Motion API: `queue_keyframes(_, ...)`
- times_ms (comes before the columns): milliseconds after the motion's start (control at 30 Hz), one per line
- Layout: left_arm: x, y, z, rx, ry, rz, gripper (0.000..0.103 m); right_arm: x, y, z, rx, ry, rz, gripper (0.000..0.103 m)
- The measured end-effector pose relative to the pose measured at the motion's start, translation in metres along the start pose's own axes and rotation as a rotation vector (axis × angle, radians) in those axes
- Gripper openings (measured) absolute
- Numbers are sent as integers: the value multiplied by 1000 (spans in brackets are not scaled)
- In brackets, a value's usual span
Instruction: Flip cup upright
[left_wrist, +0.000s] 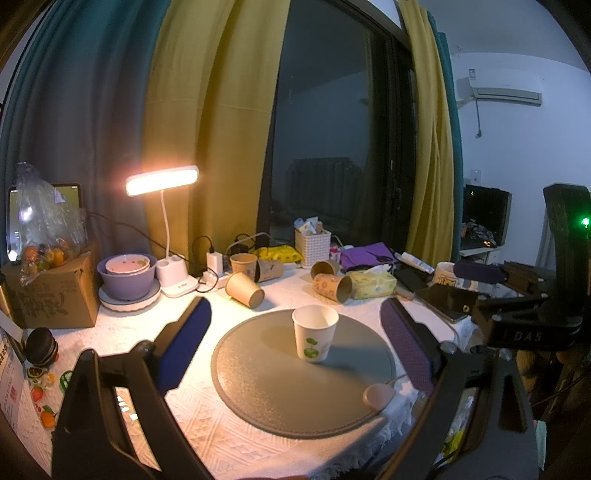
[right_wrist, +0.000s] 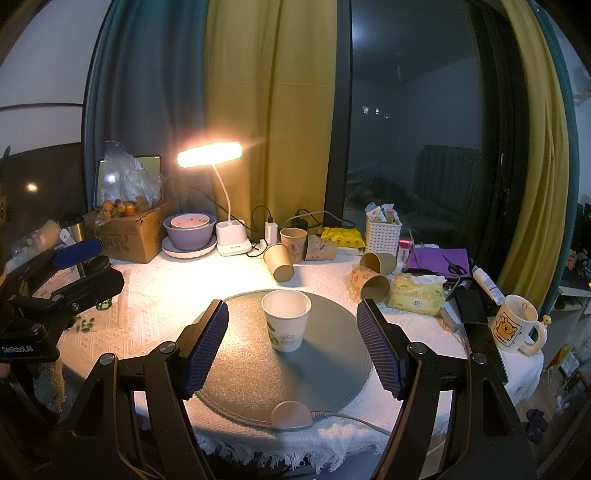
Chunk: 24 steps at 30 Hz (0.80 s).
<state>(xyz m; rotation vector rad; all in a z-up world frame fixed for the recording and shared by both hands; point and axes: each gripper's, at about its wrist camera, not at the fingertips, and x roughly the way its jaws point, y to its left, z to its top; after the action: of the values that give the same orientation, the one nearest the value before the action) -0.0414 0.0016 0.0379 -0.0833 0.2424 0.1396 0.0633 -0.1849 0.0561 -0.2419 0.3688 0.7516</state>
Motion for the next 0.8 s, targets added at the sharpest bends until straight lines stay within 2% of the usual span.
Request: queue_keyframes(800, 1, -8, -1, 1, 0, 0, 94, 0, -1, 1, 1, 1, 1, 75)
